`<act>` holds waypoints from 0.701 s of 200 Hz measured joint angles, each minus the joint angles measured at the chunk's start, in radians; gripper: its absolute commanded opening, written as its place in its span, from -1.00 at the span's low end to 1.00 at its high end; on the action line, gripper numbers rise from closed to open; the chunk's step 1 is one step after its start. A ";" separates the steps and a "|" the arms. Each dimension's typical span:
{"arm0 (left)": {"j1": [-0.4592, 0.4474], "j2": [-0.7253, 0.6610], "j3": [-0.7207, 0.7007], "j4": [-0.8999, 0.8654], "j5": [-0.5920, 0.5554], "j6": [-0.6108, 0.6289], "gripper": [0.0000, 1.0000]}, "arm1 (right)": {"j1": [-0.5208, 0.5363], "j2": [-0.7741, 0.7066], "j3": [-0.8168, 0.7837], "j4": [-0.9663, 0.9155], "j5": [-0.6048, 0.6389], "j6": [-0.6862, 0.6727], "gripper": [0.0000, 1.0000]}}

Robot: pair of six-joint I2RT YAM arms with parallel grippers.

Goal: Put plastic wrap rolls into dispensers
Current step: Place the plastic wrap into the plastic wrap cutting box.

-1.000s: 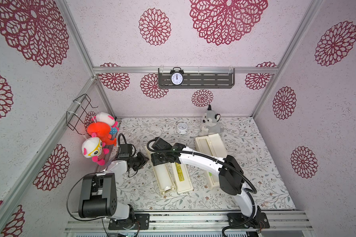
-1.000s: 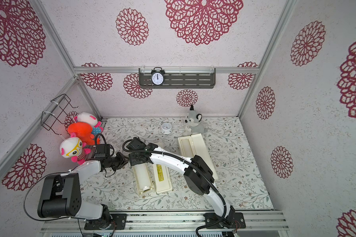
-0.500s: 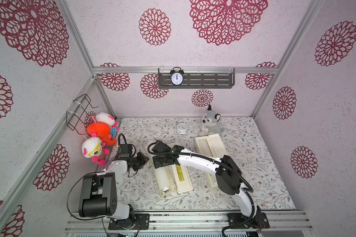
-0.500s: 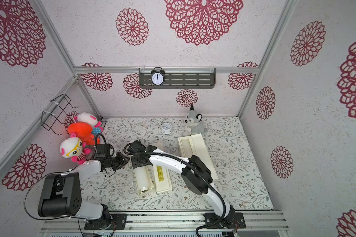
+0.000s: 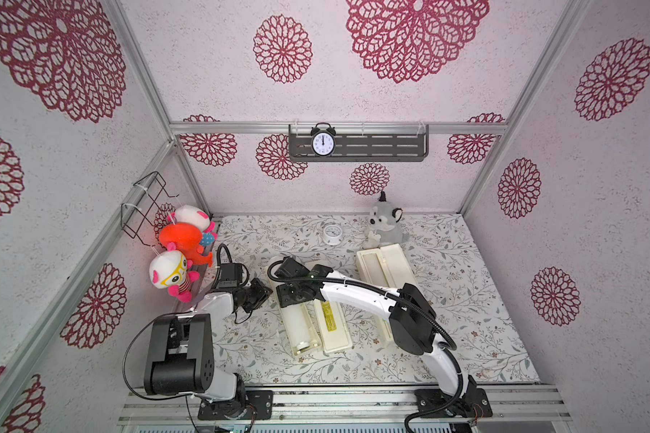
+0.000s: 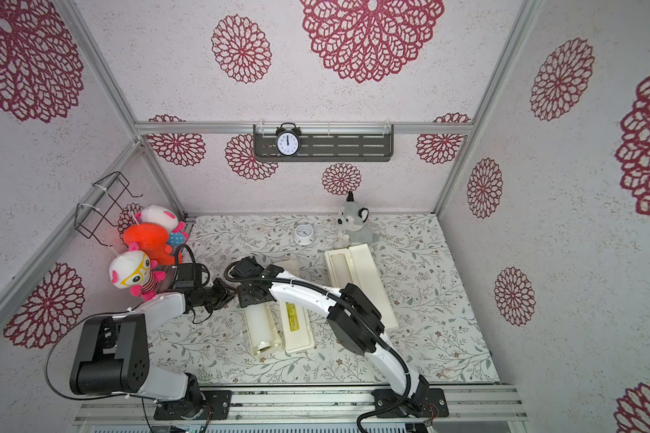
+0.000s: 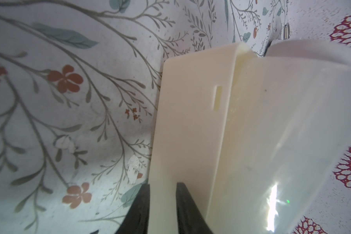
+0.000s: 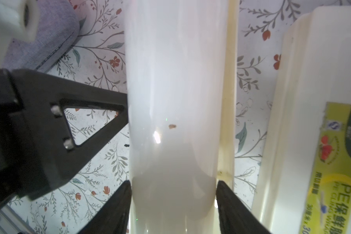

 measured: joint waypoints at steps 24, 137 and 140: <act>0.000 0.000 0.000 0.000 -0.002 0.000 -0.46 | 0.011 0.040 0.071 -0.053 0.034 -0.008 0.32; 0.000 0.000 0.000 -0.001 -0.018 0.000 -0.45 | 0.031 0.121 0.115 -0.046 0.101 -0.018 0.18; 0.000 0.000 0.000 -0.002 -0.018 0.000 -0.45 | 0.031 0.121 0.115 -0.046 0.102 -0.018 0.17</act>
